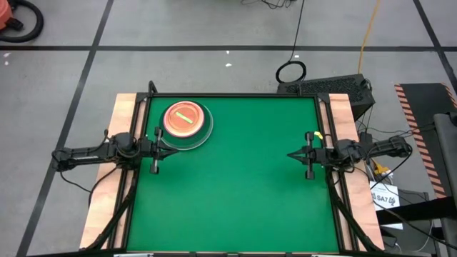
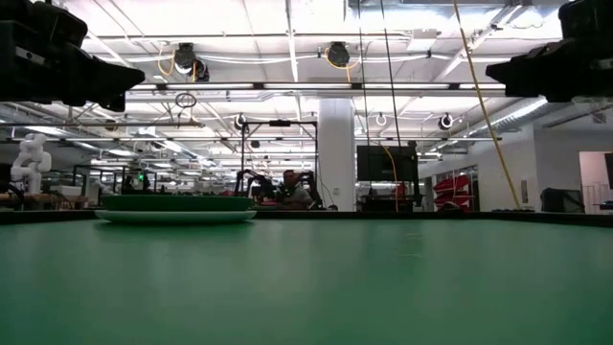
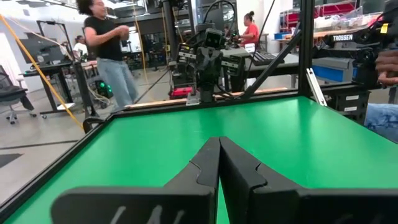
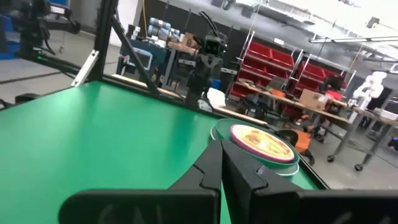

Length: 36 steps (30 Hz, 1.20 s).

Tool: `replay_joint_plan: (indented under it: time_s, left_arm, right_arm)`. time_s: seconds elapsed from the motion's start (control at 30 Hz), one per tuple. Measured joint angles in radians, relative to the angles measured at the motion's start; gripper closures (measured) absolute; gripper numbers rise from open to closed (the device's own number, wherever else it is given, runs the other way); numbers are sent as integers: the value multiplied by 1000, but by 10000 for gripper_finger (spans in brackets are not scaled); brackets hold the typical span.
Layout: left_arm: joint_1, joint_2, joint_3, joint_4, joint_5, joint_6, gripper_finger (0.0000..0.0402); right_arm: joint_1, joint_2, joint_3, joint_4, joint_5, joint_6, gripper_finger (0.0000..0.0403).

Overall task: Stack plastic plates
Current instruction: Return to Home Position

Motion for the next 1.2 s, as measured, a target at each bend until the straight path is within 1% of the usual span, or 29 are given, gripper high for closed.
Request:
replay_joint_plan:
  time_s: [0.03, 0.23, 0.37, 0.5, 0.9, 1.2]
  left_arm:
    - [0, 0, 0, 0, 0, 0, 387]
    - [0, 0, 0, 0, 0, 0, 387]
    - [0, 0, 0, 0, 0, 0, 387]
    - [0, 0, 0, 0, 0, 0, 387]
    - [0, 0, 0, 0, 0, 0, 387]
    - [0, 0, 0, 0, 0, 0, 387]
  right_arm:
    - [-5, 1, 0, -6, -5, 0, 403]
    - [-63, 1, 0, -29, -113, 15, 403]
    - [-97, 2, 0, -46, -200, 16, 403]
    - [-106, 2, 0, -53, -196, -33, 403]
    - [-105, 2, 1, -1, -182, -26, 403]
    - [-105, 2, 1, 1, -182, -26, 403]
